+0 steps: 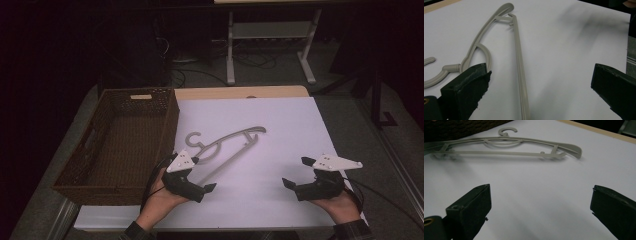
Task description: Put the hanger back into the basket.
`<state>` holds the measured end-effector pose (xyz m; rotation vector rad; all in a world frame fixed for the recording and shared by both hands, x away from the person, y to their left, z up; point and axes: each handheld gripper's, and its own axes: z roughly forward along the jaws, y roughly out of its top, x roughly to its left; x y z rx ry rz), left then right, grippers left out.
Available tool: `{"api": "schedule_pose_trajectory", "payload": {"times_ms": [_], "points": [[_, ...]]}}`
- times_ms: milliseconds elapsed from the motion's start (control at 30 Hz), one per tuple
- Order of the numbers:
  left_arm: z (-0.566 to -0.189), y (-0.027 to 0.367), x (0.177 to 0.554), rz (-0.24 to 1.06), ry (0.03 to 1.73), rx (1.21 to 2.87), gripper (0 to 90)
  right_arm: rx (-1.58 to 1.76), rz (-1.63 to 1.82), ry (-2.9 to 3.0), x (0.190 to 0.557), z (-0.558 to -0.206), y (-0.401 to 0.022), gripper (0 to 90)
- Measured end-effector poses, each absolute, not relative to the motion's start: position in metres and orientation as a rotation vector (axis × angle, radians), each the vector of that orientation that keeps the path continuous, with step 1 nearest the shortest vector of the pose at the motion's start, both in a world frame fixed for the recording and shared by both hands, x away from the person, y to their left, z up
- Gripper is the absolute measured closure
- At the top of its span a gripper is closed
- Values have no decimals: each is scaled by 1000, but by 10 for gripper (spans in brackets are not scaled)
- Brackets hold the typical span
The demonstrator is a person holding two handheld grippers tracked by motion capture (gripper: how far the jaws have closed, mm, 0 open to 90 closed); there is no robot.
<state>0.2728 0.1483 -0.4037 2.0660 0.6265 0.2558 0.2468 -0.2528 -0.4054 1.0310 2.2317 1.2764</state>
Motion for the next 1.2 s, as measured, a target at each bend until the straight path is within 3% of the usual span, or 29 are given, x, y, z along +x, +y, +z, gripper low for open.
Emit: {"api": "schedule_pose_trajectory", "payload": {"times_ms": [267, 1200], "points": [[-404, 146, 278, 264, 658, 2077, 13, 1034, 1282, 2232, 248, -406, -253, 28], [-418, 105, 336, 199, 654, 2176, 470, 1032, 1272, 2260, 251, -411, -249, 30]]}}
